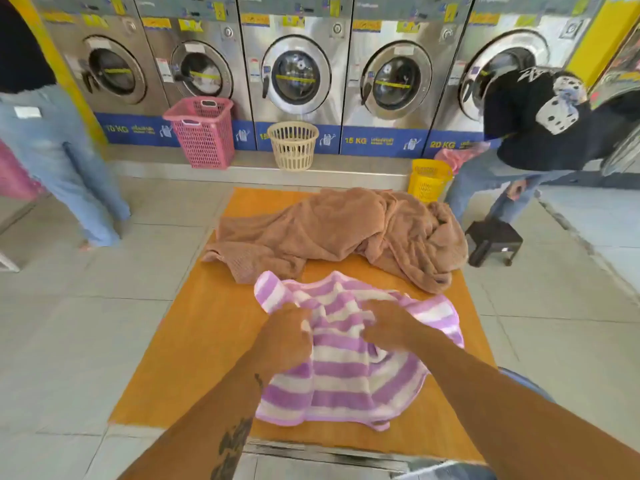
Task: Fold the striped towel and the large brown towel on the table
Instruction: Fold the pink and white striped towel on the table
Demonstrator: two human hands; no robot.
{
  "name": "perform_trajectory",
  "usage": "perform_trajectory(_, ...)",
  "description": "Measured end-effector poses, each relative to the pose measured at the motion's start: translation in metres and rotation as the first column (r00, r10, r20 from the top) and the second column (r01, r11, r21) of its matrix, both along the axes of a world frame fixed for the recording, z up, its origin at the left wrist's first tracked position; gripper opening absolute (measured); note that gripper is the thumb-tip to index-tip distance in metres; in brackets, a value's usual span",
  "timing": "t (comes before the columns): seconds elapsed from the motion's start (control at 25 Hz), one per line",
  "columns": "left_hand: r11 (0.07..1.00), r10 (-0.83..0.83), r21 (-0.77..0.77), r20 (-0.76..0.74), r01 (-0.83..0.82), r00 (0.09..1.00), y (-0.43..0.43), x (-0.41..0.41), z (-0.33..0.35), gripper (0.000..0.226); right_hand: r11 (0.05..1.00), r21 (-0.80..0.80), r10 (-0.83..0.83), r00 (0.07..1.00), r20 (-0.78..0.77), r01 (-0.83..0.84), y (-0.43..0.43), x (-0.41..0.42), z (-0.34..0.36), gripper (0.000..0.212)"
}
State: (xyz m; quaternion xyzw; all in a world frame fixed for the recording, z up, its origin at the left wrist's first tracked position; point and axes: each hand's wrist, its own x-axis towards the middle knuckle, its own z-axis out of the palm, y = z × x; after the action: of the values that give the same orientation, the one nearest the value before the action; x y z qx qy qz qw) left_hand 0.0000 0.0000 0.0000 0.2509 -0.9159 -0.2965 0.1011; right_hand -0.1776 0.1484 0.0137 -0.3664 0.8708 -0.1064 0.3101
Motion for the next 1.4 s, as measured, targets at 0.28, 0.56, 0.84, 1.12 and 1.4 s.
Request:
perform_trajectory(0.28,0.974,-0.117,-0.142,0.354,0.177,0.928,-0.014,0.031,-0.065,0.051,0.976,0.208,-0.03,0.984,-0.177,0.067,0.006,0.068,-0.043,0.068)
perform_trajectory(0.56,0.916,0.033,-0.386,0.336,0.106,0.941,-0.1,0.06,-0.057,0.042,0.995,-0.034,-0.092,0.996,0.01,0.092,-0.039,0.09,-0.04,0.031)
perform_trajectory(0.84,0.946,0.096,-0.321,0.141,-0.047,0.985,-0.08,0.085,-0.055,0.032,0.986,-0.09,-0.148,0.987,-0.059,0.143,-0.068,0.068,-0.022,0.036)
perform_trajectory(1.12,0.94,0.29,-0.234,0.169,-0.247,0.942,-0.001,0.115,-0.075,0.028,0.978,0.183,0.103,0.994,-0.025,-0.096,-0.078,0.02,-0.025,0.067)
perform_trajectory(1.4,0.779,0.603,-0.103,0.396,-0.619,0.693,0.077,0.119,-0.053,0.04,0.987,0.03,0.159,0.987,0.004,-0.159,-0.072,0.015,-0.041,0.059)
